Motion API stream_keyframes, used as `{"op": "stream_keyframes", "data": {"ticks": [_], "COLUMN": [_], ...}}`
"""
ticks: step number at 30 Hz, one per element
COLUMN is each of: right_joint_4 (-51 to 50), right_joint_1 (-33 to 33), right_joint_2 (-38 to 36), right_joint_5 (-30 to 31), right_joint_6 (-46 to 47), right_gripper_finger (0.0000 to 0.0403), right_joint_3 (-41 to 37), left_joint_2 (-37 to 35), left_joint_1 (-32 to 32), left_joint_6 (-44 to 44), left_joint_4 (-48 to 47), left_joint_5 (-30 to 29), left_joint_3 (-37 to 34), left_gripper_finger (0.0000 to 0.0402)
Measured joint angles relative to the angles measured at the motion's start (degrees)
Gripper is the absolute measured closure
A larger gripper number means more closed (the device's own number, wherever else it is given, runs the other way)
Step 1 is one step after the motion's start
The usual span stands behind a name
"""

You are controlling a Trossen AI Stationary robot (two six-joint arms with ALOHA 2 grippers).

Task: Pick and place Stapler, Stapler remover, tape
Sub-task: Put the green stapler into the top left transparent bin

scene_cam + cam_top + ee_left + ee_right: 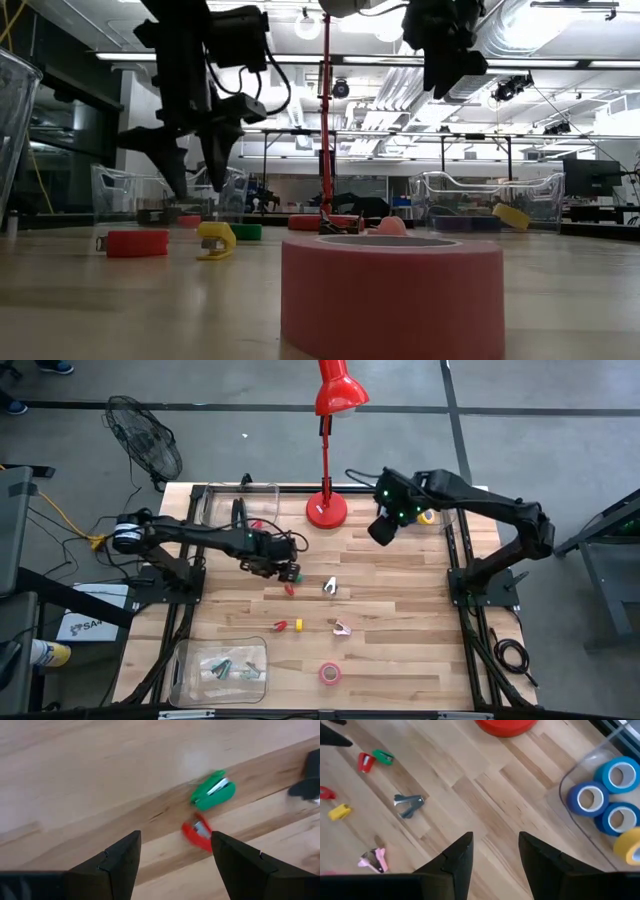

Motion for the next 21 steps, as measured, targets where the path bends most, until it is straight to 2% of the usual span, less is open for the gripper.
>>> {"op": "stream_keyframes", "data": {"ticks": [8,15,21], "right_joint_4": [-1.88,-1.92,-1.86], "right_joint_1": [7.47,11.26,13.1], "right_joint_2": [0.0,0.0,0.0], "right_joint_5": [7.65,11.59,12.59], "right_joint_6": [7.59,7.86,5.39], "right_gripper_finger": [0.0253,0.0252,0.0245], "right_joint_3": [0.0,0.0,0.0], "left_joint_2": [2.32,2.6,2.6], "left_joint_1": [-3.48,-6.28,-9.33], "left_joint_6": [-4.09,-12.19,-21.62], "left_joint_4": [3.96,3.84,4.42], "left_joint_5": [-2.96,-6.79,-10.06], "left_joint_3": [0.01,0.02,0.01], "left_gripper_finger": [0.0165,0.0165,0.0165]}}
